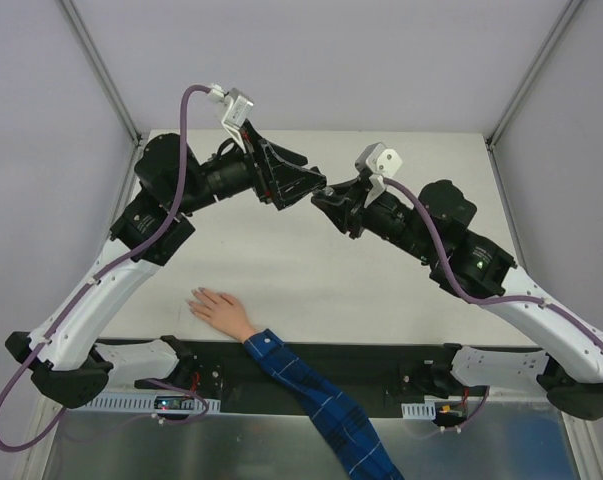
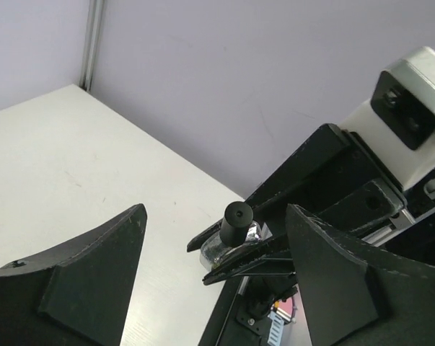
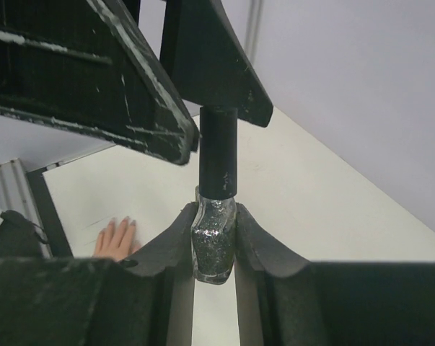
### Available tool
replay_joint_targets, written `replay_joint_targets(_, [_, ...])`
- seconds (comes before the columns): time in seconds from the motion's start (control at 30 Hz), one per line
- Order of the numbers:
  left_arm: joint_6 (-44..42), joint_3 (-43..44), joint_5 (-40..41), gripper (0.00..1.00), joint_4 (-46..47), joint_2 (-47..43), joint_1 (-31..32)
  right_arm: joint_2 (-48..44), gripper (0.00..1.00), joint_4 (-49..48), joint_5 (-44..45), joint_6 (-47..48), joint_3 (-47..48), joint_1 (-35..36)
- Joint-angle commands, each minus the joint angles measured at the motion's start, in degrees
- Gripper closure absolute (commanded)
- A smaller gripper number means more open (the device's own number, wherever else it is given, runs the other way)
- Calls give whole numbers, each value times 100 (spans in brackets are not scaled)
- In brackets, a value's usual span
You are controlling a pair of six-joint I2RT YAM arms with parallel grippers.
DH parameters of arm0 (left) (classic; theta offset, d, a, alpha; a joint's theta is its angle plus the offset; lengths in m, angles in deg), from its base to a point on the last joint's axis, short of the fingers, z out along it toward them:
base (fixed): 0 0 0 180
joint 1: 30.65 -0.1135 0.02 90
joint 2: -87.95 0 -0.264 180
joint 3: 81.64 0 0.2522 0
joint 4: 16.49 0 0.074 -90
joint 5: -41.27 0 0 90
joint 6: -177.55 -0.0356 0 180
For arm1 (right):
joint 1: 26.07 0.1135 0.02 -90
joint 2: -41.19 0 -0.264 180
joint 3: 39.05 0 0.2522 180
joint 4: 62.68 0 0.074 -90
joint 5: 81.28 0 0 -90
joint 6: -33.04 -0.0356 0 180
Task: Paint the nails
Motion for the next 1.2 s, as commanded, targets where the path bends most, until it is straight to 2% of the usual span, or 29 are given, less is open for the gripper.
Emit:
replay_joint_targets(0.0, [55, 164, 520, 26, 80, -30, 153, 18, 100, -243, 863, 299, 323, 141])
replay_joint_targets(0.33, [169, 137, 363, 58, -43, 198, 312, 115, 100, -287, 1233, 519, 455, 527])
replay_joint_targets(0.37, [187, 128, 276, 64, -43, 207, 303, 115, 100, -287, 1242, 519, 455, 545])
replay_joint_targets(0.4, [187, 111, 223, 74, -34, 207, 312, 106, 100, -287, 1233, 510, 455, 537])
replay_joint_targets(0.47, [187, 110, -83, 82, -34, 225, 312, 62, 100, -269, 1207, 484, 403, 537])
replay_joint_targets(0.5, [152, 128, -225, 94, -43, 234, 303, 36, 100, -278, 1163, 467, 376, 545])
replay_joint_targets(0.53, [108, 145, -478, 100, -34, 251, 294, 1, 100, -278, 1102, 440, 332, 528])
replay_joint_targets(0.57, [47, 172, -751, 100, -17, 269, 294, -113, 100, -287, 980, 388, 262, 510])
replay_joint_targets(0.6, [-102, 242, -1606, 100, 1, 304, 277, -166, 100, -261, 500, 326, 218, 458])
replay_joint_targets(0.63, [-164, 277, -2058, 100, 19, 356, 277, -219, 100, -261, 103, 213, 183, 222])
replay_joint_targets(0.67, [-199, 269, -2498, 100, 210, 348, 277, -263, 100, -243, -631, 3, 174, -6])
replay_joint_targets(0.7, [-182, 121, -3468, 100, 377, 331, 277, -289, 100, -365, -2440, -513, 156, -287])
replay_joint_targets(0.73, [-121, 15, -3791, 100, 666, 226, 277, -307, 100, -653, -3267, -918, 95, -751])
replay_joint_targets(0.77, [-60, -108, -4055, 100, 1078, 155, 285, -325, 100, -1056, -3972, -1288, -27, -886])
replay_joint_targets(0.8, [63, -301, -4389, 100, 1282, 94, 286, -316, 100, -1913, -5127, -2153, -185, -983])
replay_joint_targets(0.87, [239, -443, -4585, 100, 1617, -73, 277, -220, 100, -2674, -6056, -2914, -257, -1028])
replay_joint_targets(0.9, [483, -582, -4612, 100, 2053, -100, 277, -176, 100, -3252, -6201, -3561, -274, -1028])
replay_joint_targets(0.97, [600, -628, -4524, 100, 2189, -135, 277, -114, 100, -3459, -6299, -3743, -283, -1028])
replay_joint_targets(1.03, [513, -462, -4306, 100, 1840, -57, 242, -114, 100, -3399, -6273, -3709, -309, -1115])
replay_joint_targets(1.1, [468, -216, -4085, 75, 1532, 5, 75, -123, 100, -3128, -6159, -3586, -327, -1221])
replay_joint_targets(1.13, [494, -154, -4006, 60, 1356, 23, -30, -131, 100, -2891, -6080, -3202, -301, -1317])
replay_joint_targets(1.17, [521, -110, -3701, 50, 1259, 14, -214, -192, 100, -2558, -5766, -2885, -257, -1353])
